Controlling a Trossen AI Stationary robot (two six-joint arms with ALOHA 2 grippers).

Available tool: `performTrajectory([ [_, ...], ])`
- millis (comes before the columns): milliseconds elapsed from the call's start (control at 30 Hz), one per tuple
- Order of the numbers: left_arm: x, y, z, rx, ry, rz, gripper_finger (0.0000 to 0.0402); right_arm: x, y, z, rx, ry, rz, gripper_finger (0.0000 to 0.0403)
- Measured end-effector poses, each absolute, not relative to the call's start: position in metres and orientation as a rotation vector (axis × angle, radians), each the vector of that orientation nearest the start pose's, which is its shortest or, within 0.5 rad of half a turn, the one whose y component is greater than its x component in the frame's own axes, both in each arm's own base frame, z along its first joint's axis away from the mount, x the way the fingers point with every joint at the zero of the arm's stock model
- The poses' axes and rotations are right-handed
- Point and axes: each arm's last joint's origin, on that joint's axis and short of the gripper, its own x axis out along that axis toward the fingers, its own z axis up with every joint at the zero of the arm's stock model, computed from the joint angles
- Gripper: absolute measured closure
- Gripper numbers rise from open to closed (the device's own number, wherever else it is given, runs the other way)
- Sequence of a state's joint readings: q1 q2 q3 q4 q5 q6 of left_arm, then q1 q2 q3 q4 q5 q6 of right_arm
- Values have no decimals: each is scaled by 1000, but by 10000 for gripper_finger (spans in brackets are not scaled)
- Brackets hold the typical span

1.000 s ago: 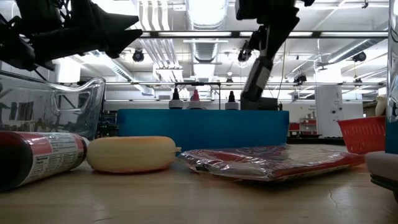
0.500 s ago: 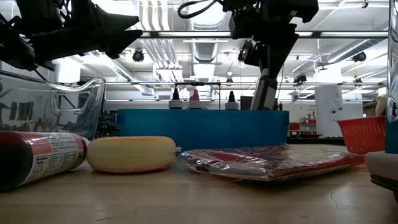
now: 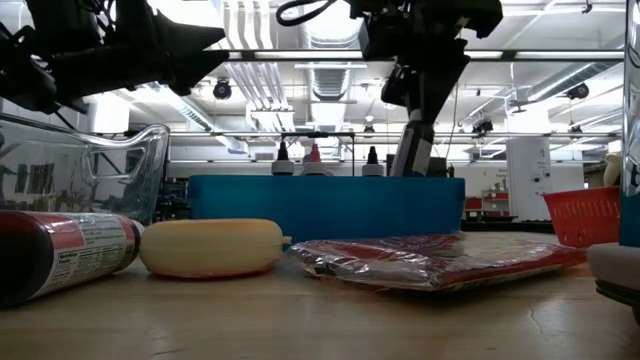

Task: Pick & Place Food Item
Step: Put the black food coloring bottle into the blue bin

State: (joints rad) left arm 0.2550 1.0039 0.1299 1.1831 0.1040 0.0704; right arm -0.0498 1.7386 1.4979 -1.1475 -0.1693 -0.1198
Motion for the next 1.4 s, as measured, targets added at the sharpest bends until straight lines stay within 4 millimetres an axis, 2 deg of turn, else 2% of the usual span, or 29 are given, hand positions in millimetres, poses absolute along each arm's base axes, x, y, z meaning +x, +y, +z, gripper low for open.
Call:
performTrajectory([
  [467,169,41,206,125,-301,161,77,336,-11,268,35,1337,229,295],
  [667,169,41,207,125,-302,161,77,337,-10,267,21,1312,304,295],
  [867,168,41,207,123,-302,178,77,338,-11,264,-31,1309,234,295],
  [1000,168,41,207,122,-302,183,77,340,-10,253,-27,1364,220,296],
  [1200,168,41,208,124,-311,183,77,349,-9,224,-75,1508,223,296],
  [1400,168,41,208,124,-310,183,77,355,-10,227,-96,1504,232,296],
])
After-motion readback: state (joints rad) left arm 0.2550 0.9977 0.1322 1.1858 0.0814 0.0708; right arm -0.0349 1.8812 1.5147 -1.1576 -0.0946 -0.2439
